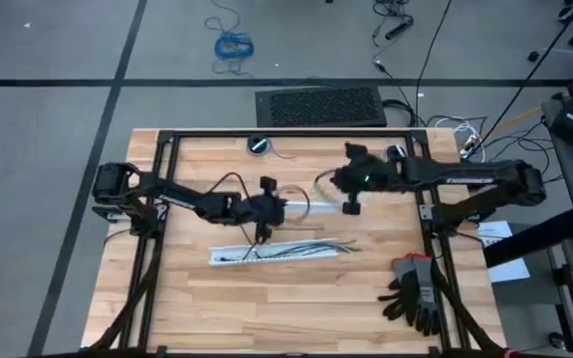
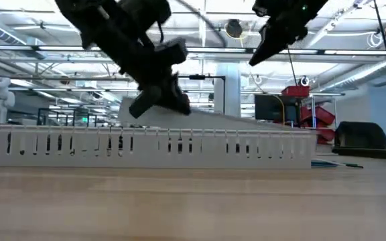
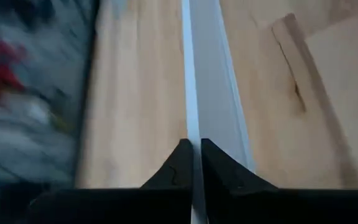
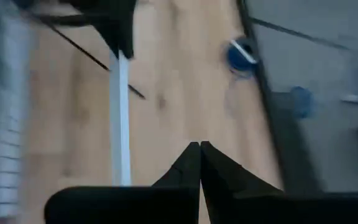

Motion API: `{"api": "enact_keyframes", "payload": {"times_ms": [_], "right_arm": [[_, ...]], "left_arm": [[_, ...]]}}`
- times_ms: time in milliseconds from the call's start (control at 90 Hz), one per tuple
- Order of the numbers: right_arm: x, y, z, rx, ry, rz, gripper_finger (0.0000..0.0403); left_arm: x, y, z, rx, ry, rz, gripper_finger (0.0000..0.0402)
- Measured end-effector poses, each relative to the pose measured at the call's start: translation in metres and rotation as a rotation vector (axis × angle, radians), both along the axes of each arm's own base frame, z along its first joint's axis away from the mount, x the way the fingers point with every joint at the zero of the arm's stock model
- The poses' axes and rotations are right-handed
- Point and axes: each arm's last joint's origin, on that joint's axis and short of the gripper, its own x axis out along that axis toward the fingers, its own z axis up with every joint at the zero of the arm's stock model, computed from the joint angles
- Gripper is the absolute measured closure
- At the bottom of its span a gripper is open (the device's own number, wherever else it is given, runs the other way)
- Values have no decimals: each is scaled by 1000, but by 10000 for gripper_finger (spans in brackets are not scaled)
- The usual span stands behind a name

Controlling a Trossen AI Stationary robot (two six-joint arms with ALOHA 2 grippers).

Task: Ziptie cables
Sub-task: Close the white cable duct tray the with white cable cover

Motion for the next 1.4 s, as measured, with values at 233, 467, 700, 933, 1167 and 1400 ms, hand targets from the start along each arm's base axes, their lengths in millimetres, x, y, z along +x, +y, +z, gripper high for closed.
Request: {"api": "enact_keyframes", "payload": {"times_ms": [233, 467, 700, 933, 1167, 1400], "right_arm": [[-7, -22, -14, 375, 48, 163, 338], [10, -21, -22, 366, 18, 275, 227], [26, -24, -38, 365, 39, 282, 144], [33, -24, -51, 498, 75, 277, 122], [42, -27, -67, 536, 114, 280, 122], [47, -27, -74, 593, 115, 297, 161]], "left_arm": [[9, -35, 12, 507, 152, -112, 389], [23, -54, 8, 725, 187, -150, 390], [34, -64, 21, 796, 69, -172, 392], [35, -65, 18, 865, 124, -210, 392], [36, -66, 15, 899, 141, -259, 392], [36, -70, 15, 898, 128, -269, 393]]}}
